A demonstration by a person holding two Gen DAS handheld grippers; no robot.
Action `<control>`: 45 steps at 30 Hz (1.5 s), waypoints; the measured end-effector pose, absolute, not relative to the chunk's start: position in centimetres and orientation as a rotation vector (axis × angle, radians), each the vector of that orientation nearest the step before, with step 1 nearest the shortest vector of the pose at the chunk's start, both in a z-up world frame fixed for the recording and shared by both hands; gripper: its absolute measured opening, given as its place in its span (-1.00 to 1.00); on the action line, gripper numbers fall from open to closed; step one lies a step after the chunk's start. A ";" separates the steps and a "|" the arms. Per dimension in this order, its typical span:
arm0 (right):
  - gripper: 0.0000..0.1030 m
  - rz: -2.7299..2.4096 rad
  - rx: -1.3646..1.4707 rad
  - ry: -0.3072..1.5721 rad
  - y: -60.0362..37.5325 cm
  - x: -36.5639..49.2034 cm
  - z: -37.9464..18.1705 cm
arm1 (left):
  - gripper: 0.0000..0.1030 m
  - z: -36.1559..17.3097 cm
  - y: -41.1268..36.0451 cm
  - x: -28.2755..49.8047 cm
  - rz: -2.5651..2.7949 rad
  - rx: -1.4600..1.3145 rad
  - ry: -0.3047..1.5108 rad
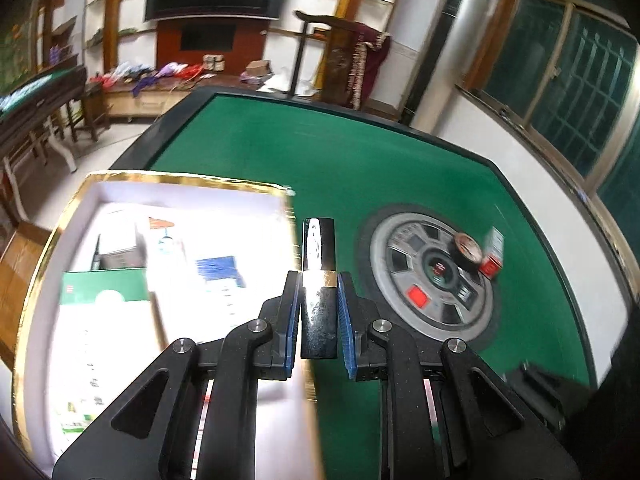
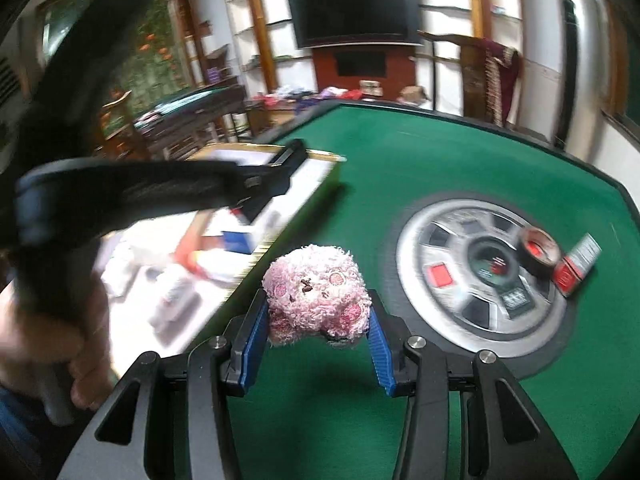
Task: Organize objects
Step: 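Carry the black tube into the tray with the left tool while the right tool carries the pink toy there, then open both tools to release the black tube and pink toy in the tray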
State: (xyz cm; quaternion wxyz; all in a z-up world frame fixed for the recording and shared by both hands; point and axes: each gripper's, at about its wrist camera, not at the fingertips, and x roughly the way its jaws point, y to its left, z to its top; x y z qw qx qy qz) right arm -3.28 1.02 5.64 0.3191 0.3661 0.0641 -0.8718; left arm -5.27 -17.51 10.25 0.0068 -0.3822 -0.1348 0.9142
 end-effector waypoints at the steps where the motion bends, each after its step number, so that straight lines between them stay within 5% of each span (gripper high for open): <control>1: -0.11 -2.276 0.951 0.182 0.2 -2.8 5.8 | -0.67 10.2 -18.3 -5.2 2.863 -1.198 -0.440; 21: -0.11 -2.096 0.925 0.336 -7.7 0.6 4.5 | -0.67 7.9 -23.6 -6.3 2.764 -1.333 -0.573; 45: -0.11 -2.036 0.980 0.423 -10.0 0.4 2.0 | -0.67 6.8 -22.7 -8.1 2.634 -1.385 -0.429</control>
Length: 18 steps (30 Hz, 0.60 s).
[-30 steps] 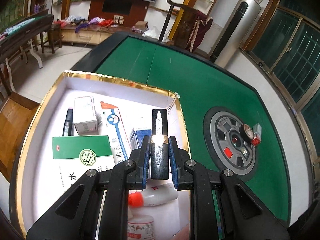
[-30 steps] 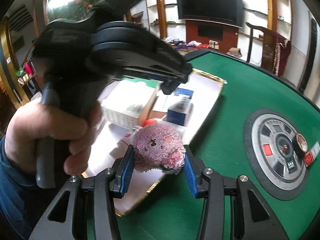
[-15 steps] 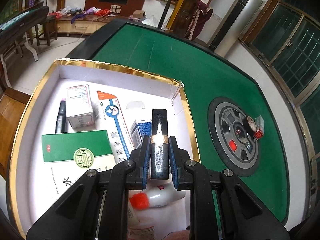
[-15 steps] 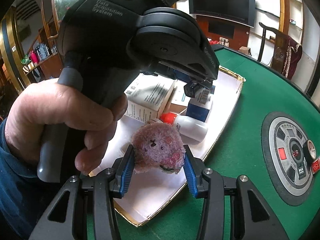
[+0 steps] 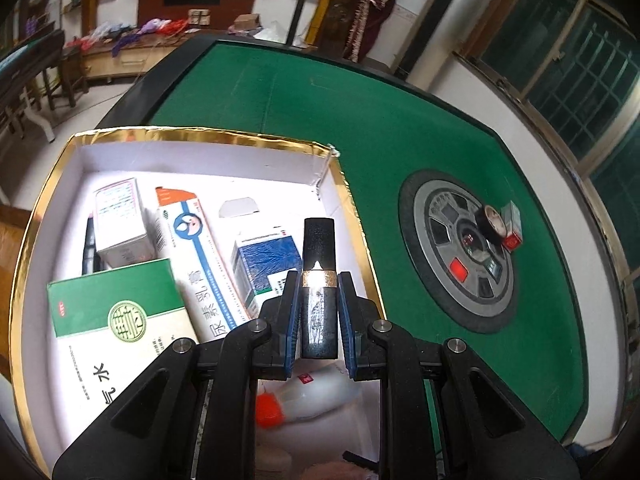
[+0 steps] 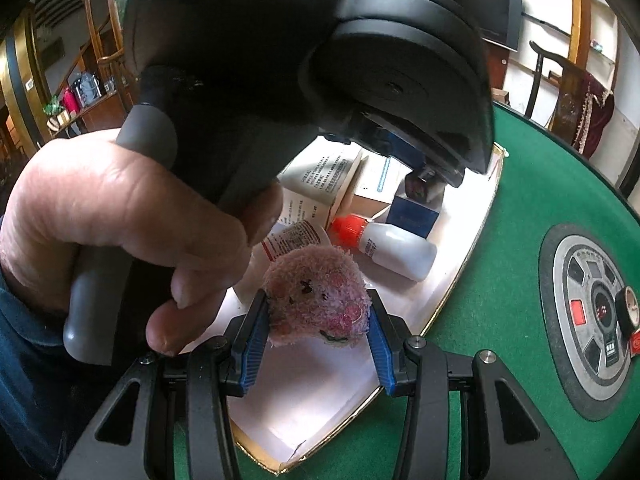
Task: Organize objects
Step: 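Open both tools to release the black tube and pink toy in the tray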
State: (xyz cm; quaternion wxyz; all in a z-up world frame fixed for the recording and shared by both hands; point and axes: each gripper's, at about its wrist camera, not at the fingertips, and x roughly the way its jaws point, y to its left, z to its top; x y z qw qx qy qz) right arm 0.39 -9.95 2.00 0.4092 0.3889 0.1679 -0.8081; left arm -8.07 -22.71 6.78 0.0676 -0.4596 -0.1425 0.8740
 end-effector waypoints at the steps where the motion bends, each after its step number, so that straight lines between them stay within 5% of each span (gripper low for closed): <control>1: -0.11 -2.035 0.981 0.421 -10.0 0.3 2.0 | -0.67 6.9 -22.9 -8.1 2.636 -1.379 -0.436; 14: -0.11 -2.027 1.005 0.400 -10.4 -1.3 2.4 | -0.67 6.7 -28.2 -9.4 2.665 -1.375 -0.719; 18: -0.11 -2.028 1.020 0.395 -10.2 -1.3 2.5 | -0.67 6.6 -28.0 -10.7 2.693 -1.433 -0.675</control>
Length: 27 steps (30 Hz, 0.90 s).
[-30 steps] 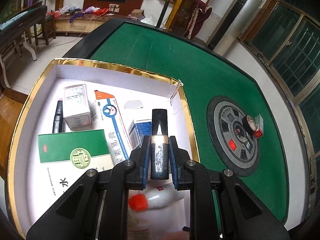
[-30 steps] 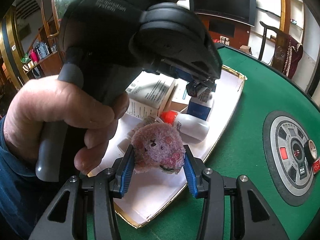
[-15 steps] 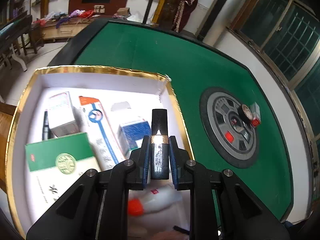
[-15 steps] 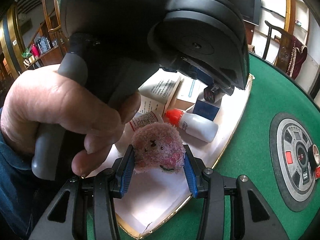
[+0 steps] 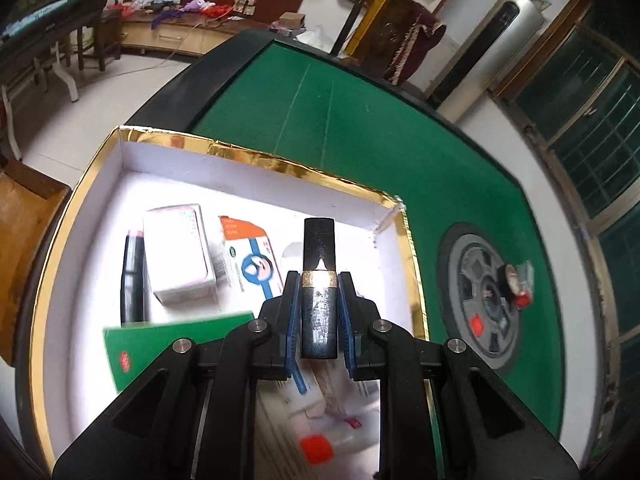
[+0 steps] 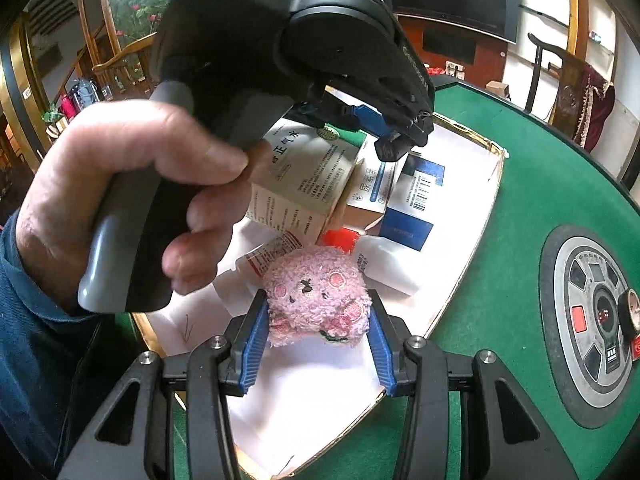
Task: Organize objects
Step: 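Open both tools to release the black tube and pink toy in the tray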
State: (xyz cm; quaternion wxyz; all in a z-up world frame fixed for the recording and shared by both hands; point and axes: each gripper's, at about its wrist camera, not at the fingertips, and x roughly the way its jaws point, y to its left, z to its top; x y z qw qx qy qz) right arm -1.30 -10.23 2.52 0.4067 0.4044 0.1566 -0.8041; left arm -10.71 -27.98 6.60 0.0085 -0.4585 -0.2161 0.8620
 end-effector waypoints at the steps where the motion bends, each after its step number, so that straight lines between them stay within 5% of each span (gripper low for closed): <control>1: -0.11 -2.027 1.025 0.393 -10.2 -1.3 2.5 | -0.67 6.5 -27.9 -11.0 2.694 -1.436 -0.677; 27: -0.10 -2.034 1.034 0.618 -11.2 2.9 1.9 | -0.67 5.4 -25.1 -11.9 2.785 -1.520 -0.387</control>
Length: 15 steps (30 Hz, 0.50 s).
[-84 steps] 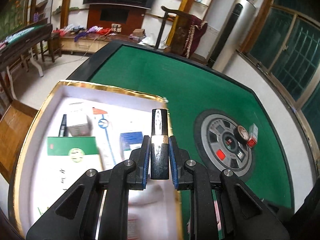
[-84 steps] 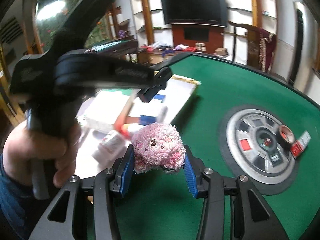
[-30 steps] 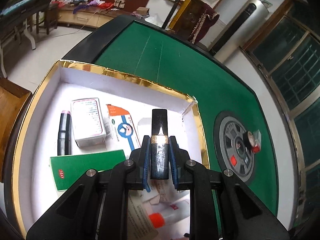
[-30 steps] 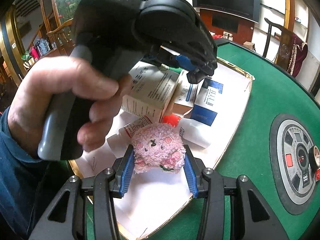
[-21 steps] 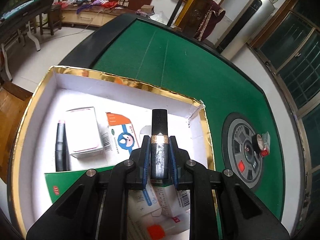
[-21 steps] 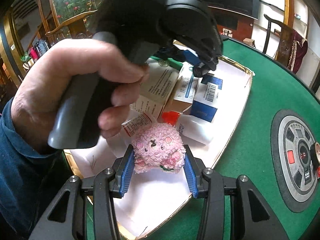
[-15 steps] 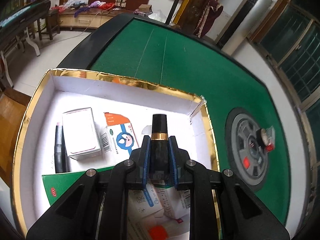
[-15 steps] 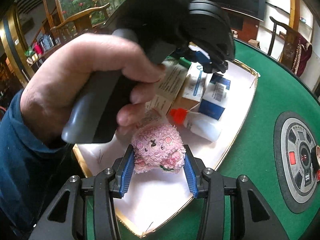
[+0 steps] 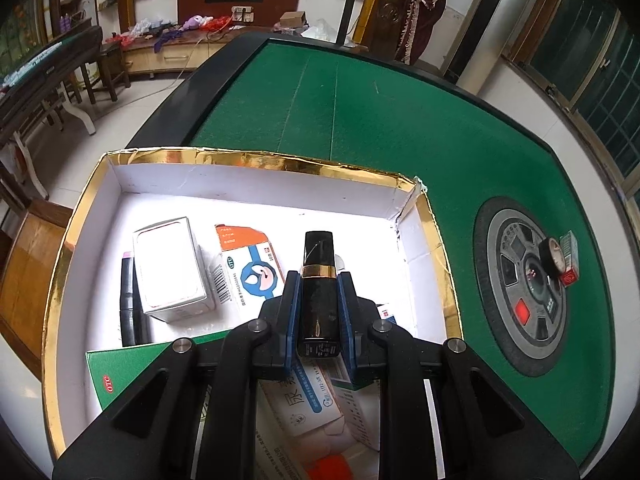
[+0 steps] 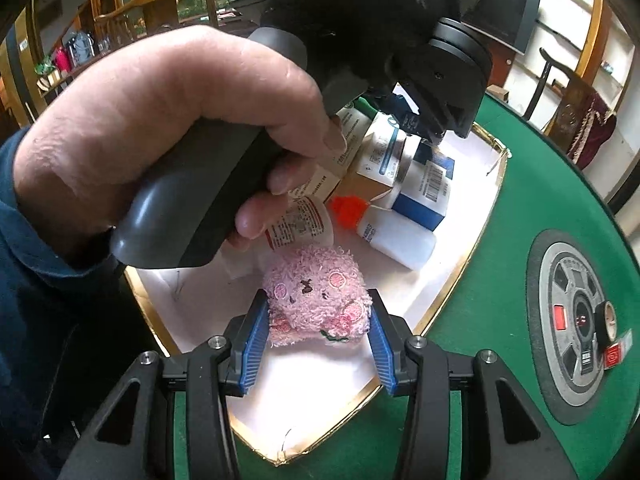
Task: Organize objects
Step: 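Open both tools to release the black tube and pink toy in the tray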
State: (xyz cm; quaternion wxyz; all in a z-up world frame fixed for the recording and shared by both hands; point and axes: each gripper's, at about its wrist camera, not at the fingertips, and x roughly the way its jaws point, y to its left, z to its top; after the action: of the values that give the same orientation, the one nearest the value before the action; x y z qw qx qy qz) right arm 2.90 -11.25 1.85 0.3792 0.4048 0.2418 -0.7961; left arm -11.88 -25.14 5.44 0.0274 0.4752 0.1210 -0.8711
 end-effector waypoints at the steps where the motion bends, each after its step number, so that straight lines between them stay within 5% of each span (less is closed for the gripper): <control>1: -0.09 -2.034 1.032 0.618 -11.3 3.0 1.9 | -0.67 5.4 -25.0 -11.9 -2.687 1.467 0.366; 15: 0.20 -2.009 1.042 0.571 -11.1 2.7 2.3 | -0.62 5.1 -24.7 -12.1 -2.657 1.446 0.326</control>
State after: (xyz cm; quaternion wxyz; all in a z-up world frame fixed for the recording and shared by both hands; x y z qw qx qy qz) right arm 2.68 -11.05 2.33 0.3932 0.4105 0.2248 -0.7914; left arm -12.07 -24.71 5.10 0.0495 0.4747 0.1071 -0.8722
